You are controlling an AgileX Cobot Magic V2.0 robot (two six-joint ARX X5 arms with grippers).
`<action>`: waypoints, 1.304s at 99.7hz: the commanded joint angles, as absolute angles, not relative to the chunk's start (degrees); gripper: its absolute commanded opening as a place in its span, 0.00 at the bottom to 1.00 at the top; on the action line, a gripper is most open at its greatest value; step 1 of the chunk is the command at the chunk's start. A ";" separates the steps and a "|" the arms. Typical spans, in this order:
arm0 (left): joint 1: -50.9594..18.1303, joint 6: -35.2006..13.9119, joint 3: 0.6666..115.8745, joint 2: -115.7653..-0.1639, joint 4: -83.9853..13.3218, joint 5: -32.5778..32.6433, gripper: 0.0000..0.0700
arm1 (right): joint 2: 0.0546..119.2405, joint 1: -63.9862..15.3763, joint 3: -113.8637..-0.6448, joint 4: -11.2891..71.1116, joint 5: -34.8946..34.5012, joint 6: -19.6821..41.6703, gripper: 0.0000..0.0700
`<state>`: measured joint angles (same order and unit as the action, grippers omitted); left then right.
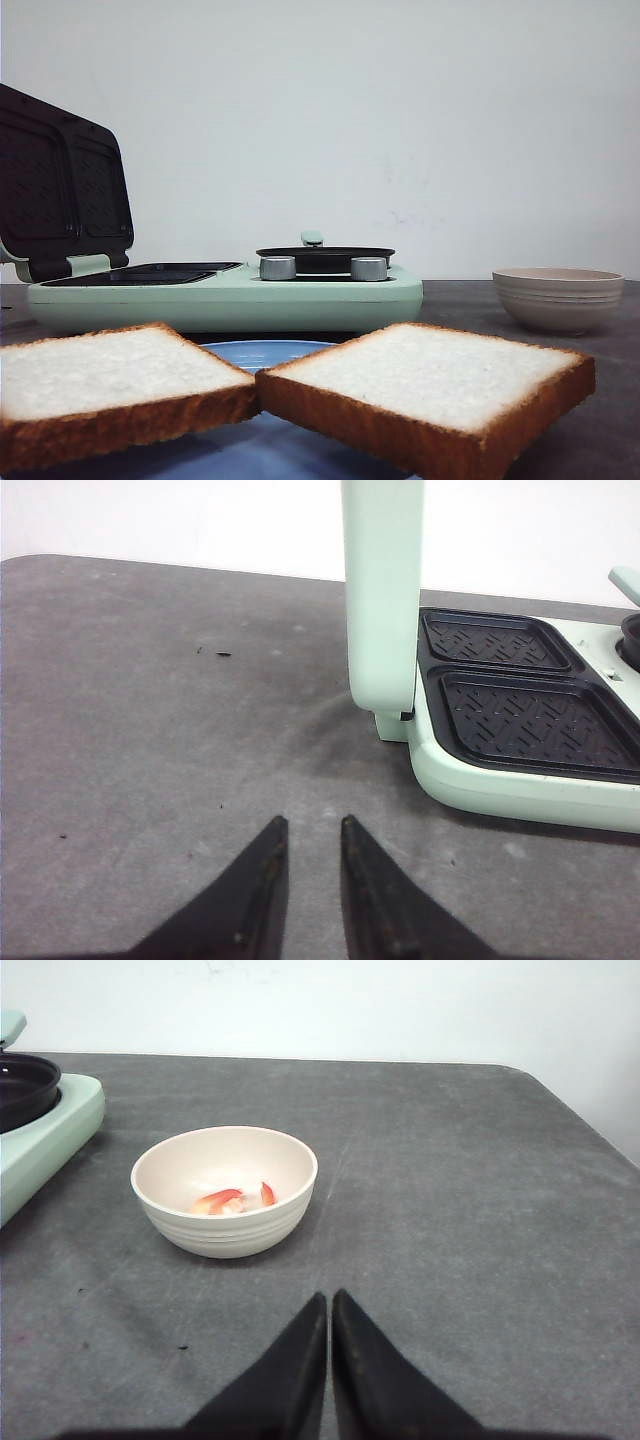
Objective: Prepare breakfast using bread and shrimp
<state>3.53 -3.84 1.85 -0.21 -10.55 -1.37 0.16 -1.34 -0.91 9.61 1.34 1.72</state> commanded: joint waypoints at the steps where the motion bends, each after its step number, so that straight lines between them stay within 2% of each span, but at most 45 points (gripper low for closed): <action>1: 3.75 -3.95 0.82 -0.19 -10.74 -1.26 0.02 | 0.23 -1.37 -0.71 9.04 1.48 1.45 0.00; 110: 3.75 -3.95 0.82 -0.19 -10.74 -1.26 0.02 | 0.23 -1.32 -0.71 8.95 1.45 1.50 0.00; 130: 3.75 -3.95 0.82 -0.19 -10.74 -1.23 0.02 | 0.23 -1.37 -0.71 2.04 0.82 1.54 0.00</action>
<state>3.53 -3.84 1.85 -0.21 -10.55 -1.37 0.16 -1.34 -0.84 5.06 1.15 1.72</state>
